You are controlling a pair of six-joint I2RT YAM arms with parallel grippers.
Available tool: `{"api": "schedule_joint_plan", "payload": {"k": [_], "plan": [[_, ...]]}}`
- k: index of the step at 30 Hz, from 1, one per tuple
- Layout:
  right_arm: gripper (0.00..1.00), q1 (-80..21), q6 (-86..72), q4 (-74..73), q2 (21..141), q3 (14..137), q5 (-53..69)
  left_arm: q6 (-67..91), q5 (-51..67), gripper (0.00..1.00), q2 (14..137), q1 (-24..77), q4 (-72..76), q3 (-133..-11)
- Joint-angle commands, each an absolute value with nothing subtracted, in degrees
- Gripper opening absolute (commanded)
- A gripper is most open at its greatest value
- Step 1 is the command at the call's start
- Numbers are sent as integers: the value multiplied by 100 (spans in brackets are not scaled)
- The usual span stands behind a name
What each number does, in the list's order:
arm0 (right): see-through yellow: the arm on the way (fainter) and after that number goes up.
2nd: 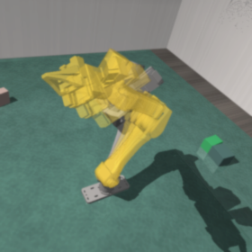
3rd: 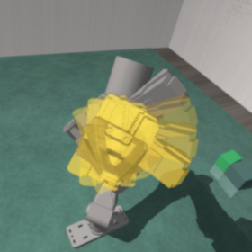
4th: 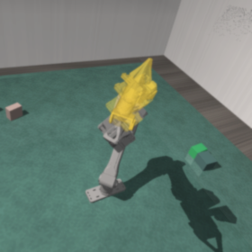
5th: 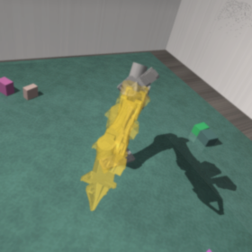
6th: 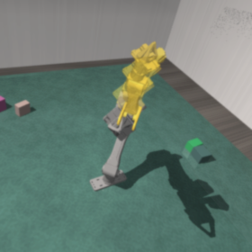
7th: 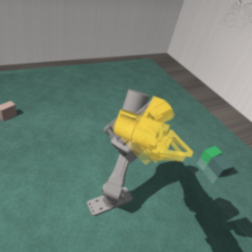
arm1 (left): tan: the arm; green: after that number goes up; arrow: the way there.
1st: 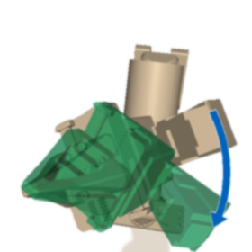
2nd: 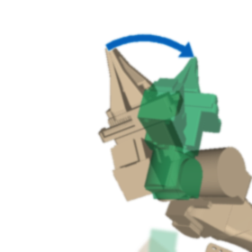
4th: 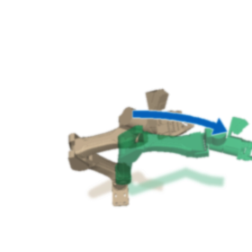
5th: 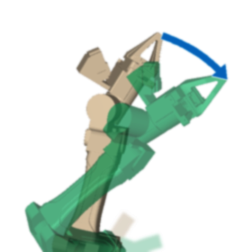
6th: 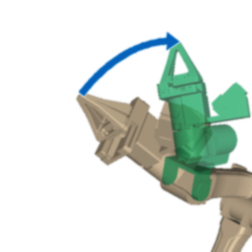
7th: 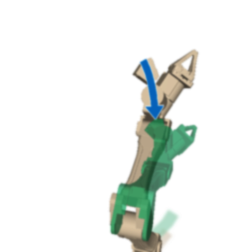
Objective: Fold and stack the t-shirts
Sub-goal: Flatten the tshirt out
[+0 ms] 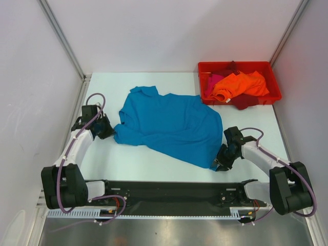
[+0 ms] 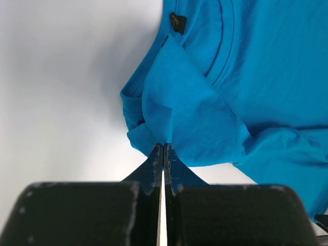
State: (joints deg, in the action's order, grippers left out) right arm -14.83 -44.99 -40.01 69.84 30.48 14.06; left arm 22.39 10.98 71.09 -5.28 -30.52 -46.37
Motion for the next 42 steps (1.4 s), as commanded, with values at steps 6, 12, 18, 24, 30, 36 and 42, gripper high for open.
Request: {"api": "schedule_joint_plan", "payload": {"k": [6,12,18,24,30,36,42], "plan": [[46,-1477,-4465,-4227,6697,3006,949,2092,1142,0,6873,-483,-2988,-4632],[46,-1372,-4474,-4044,6767,2865,1019,2127,1187,0,6899,-431,-2979,-4641],[43,-1327,-4386,-3797,7110,2900,1283,2153,1187,1,6873,-369,-3015,-4667],[47,-1310,-4298,-4262,6742,2935,1204,2188,1213,0,6785,-360,-3006,-4658],[49,-1362,-4351,-4281,6697,2839,1213,2232,1230,0,6820,-325,-2979,-4658],[40,-1257,-4298,-3841,7119,2900,1283,2232,1213,1,6724,-299,-3067,-4702],[3,-1257,-4044,-4007,7163,3146,1292,2346,1178,1,6434,-299,-3182,-4650]]}}
